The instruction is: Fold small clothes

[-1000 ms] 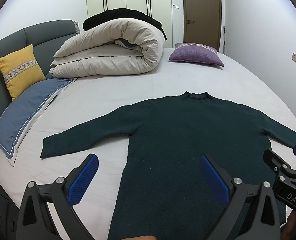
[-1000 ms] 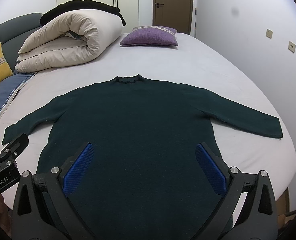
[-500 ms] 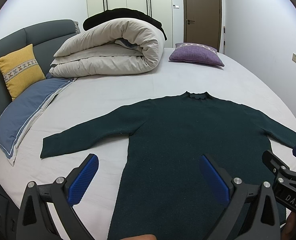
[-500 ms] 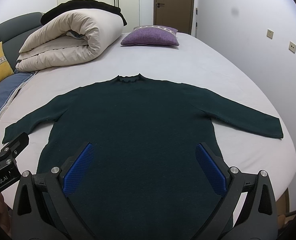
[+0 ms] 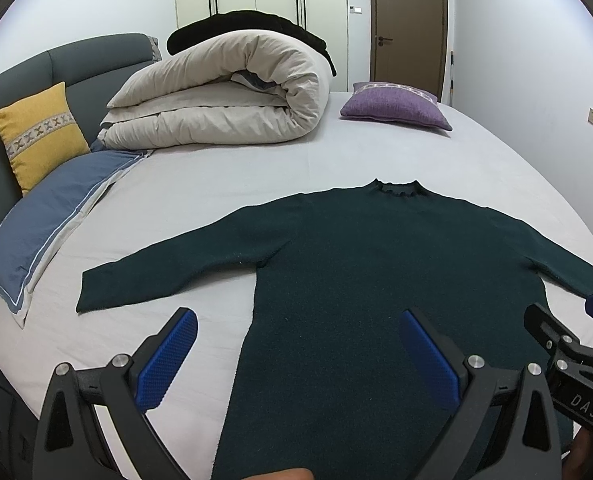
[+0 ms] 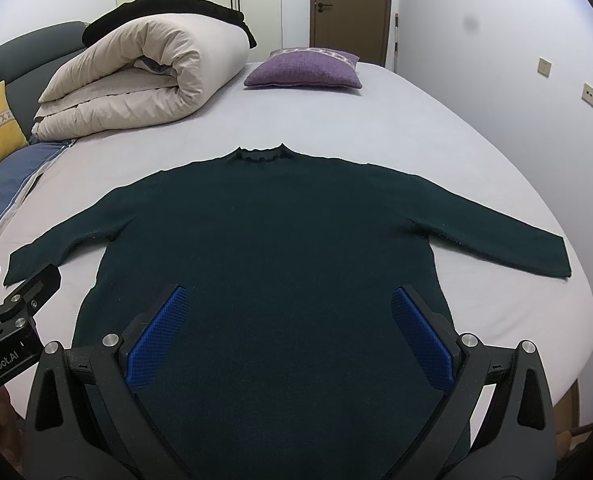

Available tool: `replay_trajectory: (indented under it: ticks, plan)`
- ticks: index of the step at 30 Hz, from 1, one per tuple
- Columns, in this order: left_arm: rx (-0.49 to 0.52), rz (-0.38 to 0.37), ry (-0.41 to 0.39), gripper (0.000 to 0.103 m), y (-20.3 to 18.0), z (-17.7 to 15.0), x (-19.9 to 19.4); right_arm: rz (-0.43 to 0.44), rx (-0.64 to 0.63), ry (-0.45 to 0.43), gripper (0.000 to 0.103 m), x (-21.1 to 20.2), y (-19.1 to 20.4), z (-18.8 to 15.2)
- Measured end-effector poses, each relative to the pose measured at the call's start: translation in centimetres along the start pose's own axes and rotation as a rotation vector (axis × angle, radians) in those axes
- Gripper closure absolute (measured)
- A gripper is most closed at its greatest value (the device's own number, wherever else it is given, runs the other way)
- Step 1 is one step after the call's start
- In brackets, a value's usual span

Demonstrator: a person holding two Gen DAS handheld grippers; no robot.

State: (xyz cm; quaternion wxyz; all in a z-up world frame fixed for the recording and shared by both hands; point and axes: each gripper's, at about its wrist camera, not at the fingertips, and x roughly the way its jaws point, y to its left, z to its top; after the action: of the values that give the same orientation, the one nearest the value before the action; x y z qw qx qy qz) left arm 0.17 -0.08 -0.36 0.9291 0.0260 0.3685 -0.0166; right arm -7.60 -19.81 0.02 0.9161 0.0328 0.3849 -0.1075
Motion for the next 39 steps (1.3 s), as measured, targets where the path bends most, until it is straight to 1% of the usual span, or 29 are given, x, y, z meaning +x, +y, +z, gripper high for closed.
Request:
replay_trajectory:
  ticks: [6, 8, 9, 11, 12, 13, 15, 16, 17, 18, 19, 20, 21, 23, 25, 26, 27, 28, 29, 30, 31, 32, 33, 34, 35, 36, 37, 38, 39]
  plan:
    - [-0.017, -0.013, 0.025, 0.000, 0.0, 0.0, 0.9, 0.014, 0.016, 0.010, 0.000, 0.9, -0.8, 0.3]
    - [-0.021, -0.029, 0.038, 0.000, 0.0, 0.0, 1.3, 0.052, 0.049, 0.001, 0.000, 1.2, -2.2, 0.4]
    - [-0.025, -0.041, 0.047, 0.000, -0.1, 0.0, 1.5, 0.087, 0.081, -0.012, 0.000, 1.4, -3.6, 0.6]
    - [-0.039, -0.066, 0.049, 0.000, -0.1, 0.0, 1.9, 0.138, 0.161, -0.032, 0.000, 1.9, -7.2, 0.8]
    - [-0.046, -0.077, 0.050, 0.000, -0.1, 0.0, 2.1, 0.156, 0.213, -0.039, 0.000, 2.3, -9.7, 0.9]
    - [-0.051, -0.085, 0.055, 0.000, -0.1, 0.1, 2.5, 0.169, 0.273, -0.046, 0.000, 2.9, -12.5, 0.8]
    - [-0.063, -0.097, 0.075, 0.000, -0.4, 0.4, 3.4, 0.182, 0.428, -0.055, 0.000, 4.2, -19.5, 0.3]
    - [-0.067, -0.104, 0.086, 0.000, -0.7, 0.6, 3.9, 0.171, 0.538, -0.055, 0.000, 5.1, -24.1, -0.4]
    - [-0.067, -0.123, 0.104, 0.000, -1.1, 0.7, 4.6, 0.154, 0.627, -0.049, 0.000, 5.9, -27.9, -1.2]
    - [-0.067, -0.156, 0.133, 0.000, -1.5, 0.9, 5.4, 0.136, 0.690, -0.045, 0.000, 6.5, -30.7, -2.0]
    - [-0.071, -0.188, 0.166, 0.000, -1.9, 1.0, 6.2, 0.108, 0.780, -0.043, 0.002, 7.1, -34.8, -3.2]
    - [-0.078, -0.227, 0.204, 0.000, -2.5, 1.2, 7.1, 0.092, 0.844, -0.046, 0.003, 7.5, -37.6, -4.2]
    - [-0.083, -0.245, 0.221, 0.000, -3.0, 1.3, 7.7, 0.072, 0.912, -0.052, 0.004, 7.7, -40.4, -5.3]
    - [-0.076, -0.277, 0.226, 0.000, -4.4, 1.6, 8.7, 0.060, 1.037, -0.080, 0.007, 8.1, -45.4, -7.5]
    - [-0.064, -0.285, 0.196, 0.000, -5.8, 1.8, 9.2, 0.042, 1.122, -0.086, 0.014, 8.7, -49.1, -9.0]
    - [-0.064, -0.291, 0.163, 0.000, -6.6, 2.0, 9.4, 0.041, 1.157, -0.090, 0.015, 9.0, -50.3, -9.6]
    - [-0.062, -0.302, 0.150, 0.000, -7.3, 2.2, 9.6, 0.058, 1.198, -0.105, 0.019, 9.5, -51.5, -10.1]
    - [-0.050, -0.303, 0.164, 0.000, -8.0, 2.3, 10.0, 0.077, 1.237, -0.123, 0.021, 10.0, -52.7, -10.4]
    - [-0.022, -0.295, 0.209, 0.000, -8.9, 2.5, 10.7, 0.085, 1.245, -0.137, 0.021, 10.5, -53.3, -10.3]
    - [-0.010, -0.297, 0.256, 0.000, -9.5, 2.8, 11.5, 0.088, 1.235, -0.151, 0.021, 11.0, -53.9, -10.0]
    - [-0.027, -0.317, 0.281, 0.000, -9.8, 2.9, 12.0, 0.094, 1.221, -0.161, 0.023, 11.5, -54.3, -9.5]
    - [-0.058, -0.352, 0.281, 0.000, -9.9, 3.1, 12.4, 0.113, 1.210, -0.169, 0.025, 12.3, -55.0, -8.9]
    - [-0.081, -0.377, 0.270, 0.000, -10.1, 3.3, 12.8, 0.134, 1.209, -0.171, 0.035, 13.2, -55.6, -8.5]
    - [-0.092, -0.385, 0.263, 0.000, -10.2, 3.4, 13.0, 0.145, 1.211, -0.161, 0.049, 14.1, -56.5, -8.3]
    - [-0.103, -0.391, 0.261, 0.000, -10.4, 3.5, 13.3, 0.140, 1.214, -0.143, 0.056, 15.0, -57.0, -8.1]
    - [-0.113, -0.412, 0.266, 0.000, -10.5, 3.7, 13.7, 0.128, 1.211, -0.131, 0.072, 15.6, -57.5, -8.0]
    - [-0.121, -0.434, 0.272, 0.000, -10.6, 3.8, 14.0, 0.113, 1.199, -0.118, 0.081, 16.1, -57.9, -7.9]
    - [-0.130, -0.450, 0.276, 0.000, -10.5, 3.9, 14.2, 0.095, 1.179, -0.108, 0.085, 16.5, -58.1, -7.5]
    - [-0.136, -0.460, 0.273, 0.000, -10.3, 4.0, 14.4, 0.082, 1.163, -0.103, 0.092, 16.5, -57.7, -7.0]
